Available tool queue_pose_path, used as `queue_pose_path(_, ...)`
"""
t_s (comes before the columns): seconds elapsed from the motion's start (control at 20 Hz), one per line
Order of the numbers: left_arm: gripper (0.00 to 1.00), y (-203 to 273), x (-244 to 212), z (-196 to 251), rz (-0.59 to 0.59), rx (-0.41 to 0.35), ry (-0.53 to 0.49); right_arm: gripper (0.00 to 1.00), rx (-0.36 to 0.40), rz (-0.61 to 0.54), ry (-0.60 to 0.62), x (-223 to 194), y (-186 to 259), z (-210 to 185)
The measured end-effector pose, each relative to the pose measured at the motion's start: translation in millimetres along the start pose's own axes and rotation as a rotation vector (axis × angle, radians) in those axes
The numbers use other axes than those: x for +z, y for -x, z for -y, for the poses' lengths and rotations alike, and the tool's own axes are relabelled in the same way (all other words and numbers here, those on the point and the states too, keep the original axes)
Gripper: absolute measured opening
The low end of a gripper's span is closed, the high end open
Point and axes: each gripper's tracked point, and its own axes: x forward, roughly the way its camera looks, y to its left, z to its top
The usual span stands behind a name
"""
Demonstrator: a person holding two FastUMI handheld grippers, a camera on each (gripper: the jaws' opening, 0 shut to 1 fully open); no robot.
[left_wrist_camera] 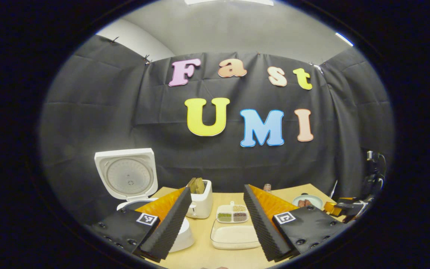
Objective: Close the left gripper, press the button to open the rice cooker; take a wooden spoon from the chopstick holder with the right hand, scoop a spoonful of rice and pour it into the rice cooker, then put the wooden spoon back into the chopstick holder.
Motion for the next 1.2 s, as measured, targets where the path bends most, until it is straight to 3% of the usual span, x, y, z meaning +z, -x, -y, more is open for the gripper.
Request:
queue_pose_path(0.25, 0.96, -4.5, -6.5, 11.4, -0.035, -0.003, -0.014, 0.9, 0.045, -0.097, -0.069, -32.7, -26.8, -5.2)
queue_pose_path(0.3, 0.96, -3.2, -5.1, 10.4, -0.031, 0.007, -0.027, 0.83, 0.066, -0.109, -0.08, -36.8, -31.6, -11.0)
queue_pose_path(0.35, 0.98, -2.9, -2.4, 8.7, -0.023, 0.016, -0.04, 0.84, 0.082, -0.115, -0.087, -39.9, -39.5, -14.2)
queue_pose_path(0.4, 0.98, -2.4, -1.8, 8.2, -0.02, 0.021, -0.05, 0.75, 0.092, -0.12, -0.088, -39.9, -36.4, -13.9)
queue_pose_path(0.45, 0.98, -2.1, -3.4, 8.5, -0.02, 0.02, -0.056, 0.73, 0.112, -0.116, -0.091, -37.3, -36.3, -18.3)
queue_pose_path(0.55, 0.96, -4.0, -4.6, 11.6, -0.018, -0.004, -0.063, 0.46, 0.138, -0.121, -0.115, -35.8, -34.0, -26.6)
queue_pose_path(0.65, 0.96, -10.9, -7.7, 7.8, -0.03, -0.021, -0.073, 0.36, 0.164, -0.125, -0.155, -35.5, -30.6, -37.7)
queue_pose_path(0.8, 0.97, -20.5, -9.0, -0.2, -0.024, -0.05, -0.062, 0.1, 0.158, -0.131, -0.176, -34.9, -25.2, -48.9)
queue_pose_path(1.0, 0.96, -27.7, -15.8, -15.9, -0.019, -0.085, -0.028, 0.1, 0.131, -0.085, -0.134, -16.0, -7.5, -61.8)
queue_pose_path(1.2, 0.96, -32.4, -22.7, -40.3, -0.018, -0.101, -0.006, 0.1, 0.154, 0.007, -0.064, 25.4, 16.5, -83.1)
